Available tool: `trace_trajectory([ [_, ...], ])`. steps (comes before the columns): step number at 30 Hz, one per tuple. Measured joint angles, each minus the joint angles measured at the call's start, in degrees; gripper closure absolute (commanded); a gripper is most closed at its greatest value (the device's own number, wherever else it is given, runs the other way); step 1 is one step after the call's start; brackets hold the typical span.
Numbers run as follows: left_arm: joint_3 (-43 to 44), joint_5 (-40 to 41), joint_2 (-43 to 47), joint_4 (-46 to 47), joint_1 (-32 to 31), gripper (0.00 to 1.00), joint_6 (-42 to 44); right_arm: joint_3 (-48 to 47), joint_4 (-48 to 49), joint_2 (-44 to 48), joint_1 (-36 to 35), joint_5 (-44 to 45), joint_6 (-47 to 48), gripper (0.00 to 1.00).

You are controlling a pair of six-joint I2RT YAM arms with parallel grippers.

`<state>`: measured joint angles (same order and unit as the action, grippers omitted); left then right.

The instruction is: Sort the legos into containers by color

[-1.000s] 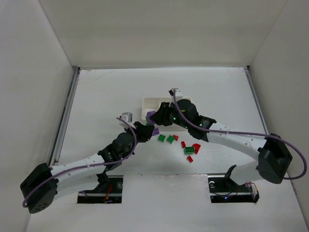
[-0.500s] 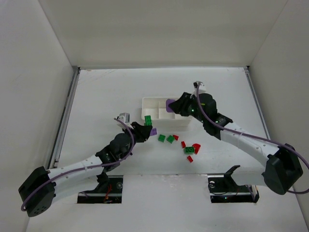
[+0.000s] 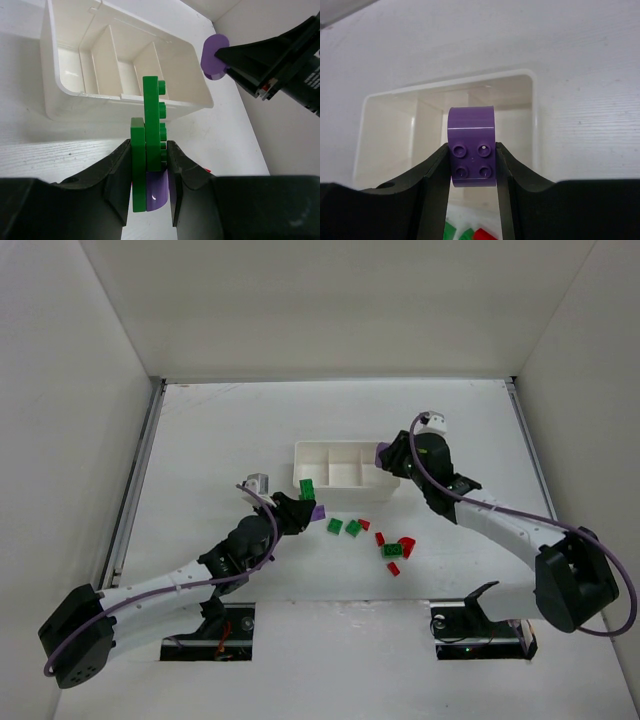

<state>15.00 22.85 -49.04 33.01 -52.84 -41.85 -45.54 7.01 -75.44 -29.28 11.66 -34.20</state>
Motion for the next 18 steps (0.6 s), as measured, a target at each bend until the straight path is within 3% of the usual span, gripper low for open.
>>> trace_trajectory([
  [2, 0.0, -0.04, -0.02, -0.02, 0.02, 0.79, -0.59, 0.0, -0.66, -1.22, -0.04, 1.81, 1.03, 0.58],
  [5, 0.07, -0.2, -0.63, 0.04, 0.11, 0.79, -1.86, 0.0, -1.64, -1.95, -0.04, 3.41, 1.88, 0.34],
  [8, 0.31, -1.03, -1.84, -0.15, 0.68, 0.79, -3.26, 0.0, -1.92, -1.18, -0.17, 4.46, 3.02, 0.27],
  [12, 1.11, -3.41, -2.6, -0.55, 2.27, 0.79, -5.07, 0.0, -2.89, 2.91, -2.21, 5.07, 3.82, 0.27],
  [18, 1.88, -8.9, -2.69, -0.92, 6.84, 0.79, -8.61, 0.61, -2.47, 11.08, -10.86, 3.28, 4.61, 0.41],
])
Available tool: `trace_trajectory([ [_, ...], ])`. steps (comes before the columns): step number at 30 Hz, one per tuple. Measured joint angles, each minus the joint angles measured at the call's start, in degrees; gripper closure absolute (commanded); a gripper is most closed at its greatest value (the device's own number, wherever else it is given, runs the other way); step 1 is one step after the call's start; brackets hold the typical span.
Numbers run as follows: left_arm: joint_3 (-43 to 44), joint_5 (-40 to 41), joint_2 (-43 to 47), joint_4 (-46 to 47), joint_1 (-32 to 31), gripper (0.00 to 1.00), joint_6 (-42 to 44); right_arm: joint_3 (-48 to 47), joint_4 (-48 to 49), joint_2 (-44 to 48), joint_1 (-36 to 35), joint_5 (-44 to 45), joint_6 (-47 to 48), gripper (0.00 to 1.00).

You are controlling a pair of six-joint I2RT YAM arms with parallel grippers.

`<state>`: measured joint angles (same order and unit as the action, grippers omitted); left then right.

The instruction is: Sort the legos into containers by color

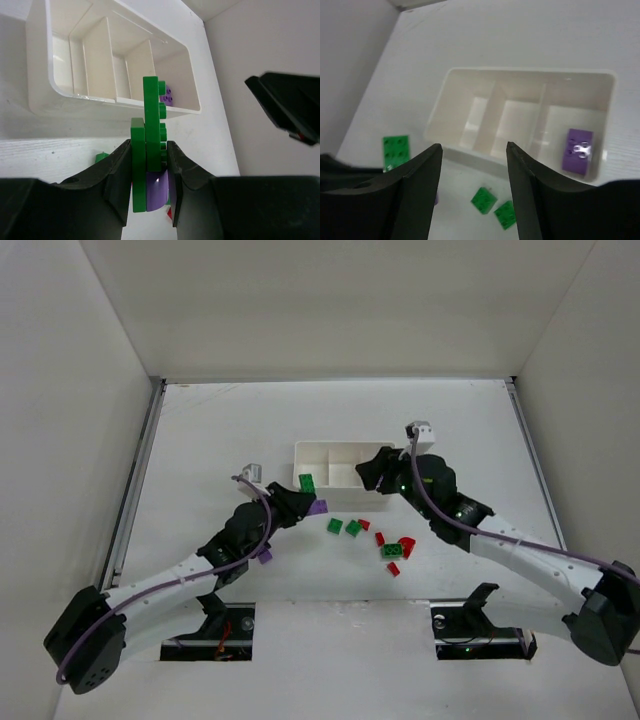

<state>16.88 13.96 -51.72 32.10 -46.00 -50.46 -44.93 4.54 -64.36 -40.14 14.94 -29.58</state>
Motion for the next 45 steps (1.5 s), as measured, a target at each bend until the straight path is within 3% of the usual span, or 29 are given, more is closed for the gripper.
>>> trace_trajectory([
  [2, 0.0, -2.21, -0.04, -0.02, 1.77, 0.79, -1.53, 1.95, 1.16, 1.92, -3.34, -2.08, -0.81, 0.36],
  [5, 0.0, -5.7, -0.02, -0.02, 4.63, 0.79, -4.02, 7.15, 4.33, 3.8, -7.8, -6.4, -4.02, 0.17],
  [7, 0.0, -8.0, 0.26, -0.02, 6.38, 0.79, -5.79, 10.4, 6.88, 4.13, -9.33, -9.11, -6.97, 0.12],
  [12, 0.02, -12.55, 3.19, 0.2, 9.03, 0.79, -9.75, 14.14, 15.02, 3.98, -9.11, -15.02, -14.29, 0.05],
  [18, 0.04, -15.21, 7.1, 1.7, 8.9, 0.79, -13.42, 15.39, 29.27, 0.44, -8.02, -22.03, -21.03, 0.05],
  [34, -1.29, -16.35, 12.9, 3.54, 6.84, 0.78, -18.01, 17.81, 44.89, -5.03, -7.02, -27.76, -27.74, 0.24],
  [45, -2.29, -16.24, 11.93, 4.07, 5.62, 0.78, -18.16, 18.75, 51.89, -10.4, -4.35, -31.52, -33.09, 0.63],
])
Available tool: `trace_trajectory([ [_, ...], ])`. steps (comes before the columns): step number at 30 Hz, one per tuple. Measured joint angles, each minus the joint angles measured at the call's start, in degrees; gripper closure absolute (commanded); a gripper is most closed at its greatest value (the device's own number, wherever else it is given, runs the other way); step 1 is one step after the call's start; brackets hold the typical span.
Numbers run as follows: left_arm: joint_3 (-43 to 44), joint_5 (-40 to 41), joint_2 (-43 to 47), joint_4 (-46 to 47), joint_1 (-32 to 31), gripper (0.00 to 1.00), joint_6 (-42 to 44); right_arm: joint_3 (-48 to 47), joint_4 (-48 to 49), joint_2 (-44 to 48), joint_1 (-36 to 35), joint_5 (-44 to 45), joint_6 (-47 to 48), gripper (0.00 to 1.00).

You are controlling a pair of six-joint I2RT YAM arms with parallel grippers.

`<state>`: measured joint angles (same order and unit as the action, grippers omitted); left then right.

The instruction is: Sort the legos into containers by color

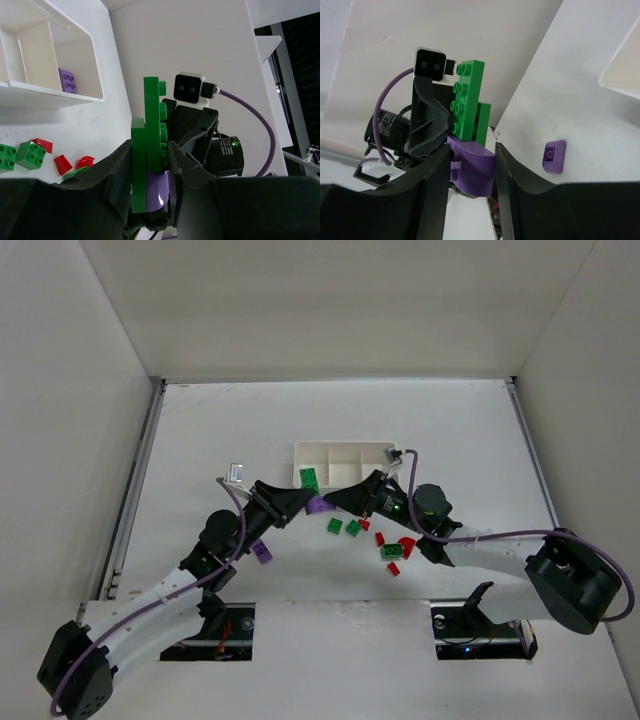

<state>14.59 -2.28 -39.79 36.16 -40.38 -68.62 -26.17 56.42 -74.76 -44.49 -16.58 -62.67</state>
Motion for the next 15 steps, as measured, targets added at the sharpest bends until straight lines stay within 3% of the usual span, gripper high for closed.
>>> trace_trajectory([
  [5, -0.04, -0.09, -0.96, 1.46, -0.02, 0.79, -0.07, 0.04, -1.27, 1.18, 0.28, -0.22, -0.22, 0.7],
  [15, -0.76, 0.37, -3.8, 4.0, -0.63, 0.79, -0.55, -0.85, -12.55, 6.64, -0.98, 2.47, 3.06, 0.73],
])
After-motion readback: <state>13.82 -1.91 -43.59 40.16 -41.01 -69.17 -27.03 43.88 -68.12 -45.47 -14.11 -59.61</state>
